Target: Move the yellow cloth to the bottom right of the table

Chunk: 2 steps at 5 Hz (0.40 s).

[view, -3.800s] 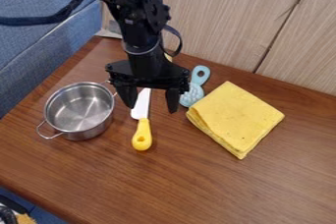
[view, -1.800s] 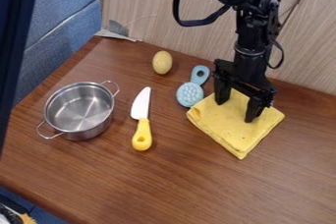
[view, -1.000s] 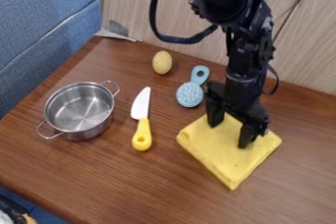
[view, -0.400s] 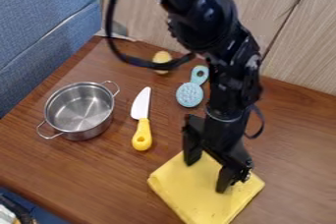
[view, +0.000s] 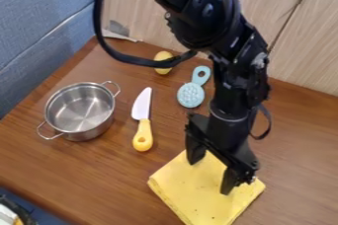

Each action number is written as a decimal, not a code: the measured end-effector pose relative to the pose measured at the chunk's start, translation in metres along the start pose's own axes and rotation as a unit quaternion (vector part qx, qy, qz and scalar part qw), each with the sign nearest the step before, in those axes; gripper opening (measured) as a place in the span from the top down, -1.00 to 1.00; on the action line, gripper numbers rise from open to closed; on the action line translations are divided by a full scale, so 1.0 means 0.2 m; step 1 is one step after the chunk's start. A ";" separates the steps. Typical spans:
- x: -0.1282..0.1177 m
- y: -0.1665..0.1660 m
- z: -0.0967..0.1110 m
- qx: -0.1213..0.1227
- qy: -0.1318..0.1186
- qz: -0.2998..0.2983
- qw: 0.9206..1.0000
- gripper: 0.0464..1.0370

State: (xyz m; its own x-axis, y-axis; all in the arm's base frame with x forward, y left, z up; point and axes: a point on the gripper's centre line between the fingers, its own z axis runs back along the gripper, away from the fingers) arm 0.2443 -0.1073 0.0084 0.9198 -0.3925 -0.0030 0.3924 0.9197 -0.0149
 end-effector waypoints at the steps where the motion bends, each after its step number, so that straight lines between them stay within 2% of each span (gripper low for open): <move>1: 0.01 0.00 0.01 0.003 -0.008 -0.001 1.000 -0.92; 2: 0.04 0.01 0.08 0.003 -0.033 0.000 0.999 -0.92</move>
State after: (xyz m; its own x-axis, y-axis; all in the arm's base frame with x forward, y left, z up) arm 0.2526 -0.1095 0.0235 0.9182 -0.3911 0.0629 0.3924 0.9198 -0.0095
